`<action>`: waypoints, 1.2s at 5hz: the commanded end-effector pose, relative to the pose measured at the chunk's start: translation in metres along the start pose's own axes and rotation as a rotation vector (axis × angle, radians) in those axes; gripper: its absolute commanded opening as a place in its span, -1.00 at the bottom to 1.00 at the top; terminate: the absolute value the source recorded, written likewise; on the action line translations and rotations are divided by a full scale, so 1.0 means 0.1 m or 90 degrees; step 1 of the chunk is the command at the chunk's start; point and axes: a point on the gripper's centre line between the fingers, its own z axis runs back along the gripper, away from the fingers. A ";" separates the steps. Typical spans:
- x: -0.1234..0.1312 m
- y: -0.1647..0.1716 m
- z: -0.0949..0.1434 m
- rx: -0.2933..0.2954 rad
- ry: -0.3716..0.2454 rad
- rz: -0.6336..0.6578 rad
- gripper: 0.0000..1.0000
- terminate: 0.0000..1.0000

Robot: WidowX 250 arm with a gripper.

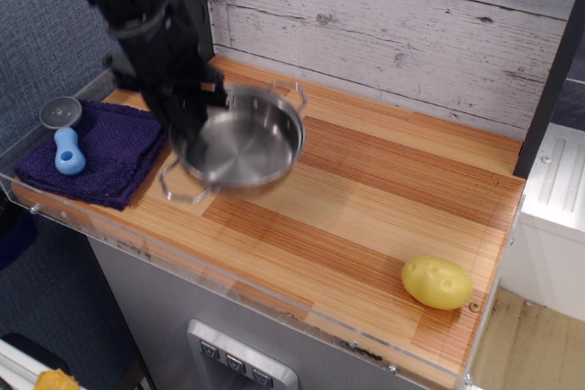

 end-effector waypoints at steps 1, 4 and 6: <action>0.43 0.33 0.13 0.032 -0.049 0.104 -1.00 -1.00; 0.52 0.56 -0.31 0.051 -0.038 0.243 -1.00 -1.00; 0.55 0.80 -0.41 0.076 -0.035 0.276 -1.00 -1.00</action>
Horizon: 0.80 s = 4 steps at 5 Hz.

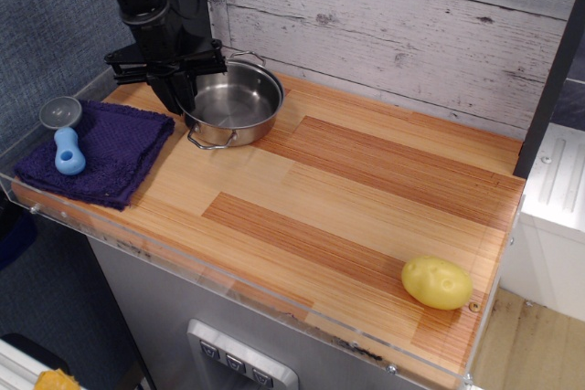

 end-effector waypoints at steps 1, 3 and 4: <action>0.19 0.22 0.12 0.018 -0.040 0.019 -1.00 -1.00; 0.11 0.22 0.10 0.025 -0.011 0.051 1.00 -1.00; 0.08 0.21 0.10 0.033 -0.006 0.048 1.00 -1.00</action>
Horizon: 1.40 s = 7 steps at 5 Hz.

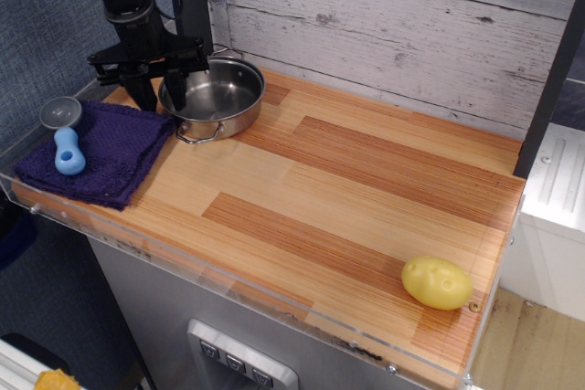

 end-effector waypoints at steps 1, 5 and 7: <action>0.01 0.02 0.15 0.003 -0.018 -0.011 1.00 -1.00; 0.03 -0.20 0.77 -0.054 -0.055 -0.054 1.00 -1.00; -0.10 -0.23 1.28 -0.092 -0.086 -0.085 1.00 -1.00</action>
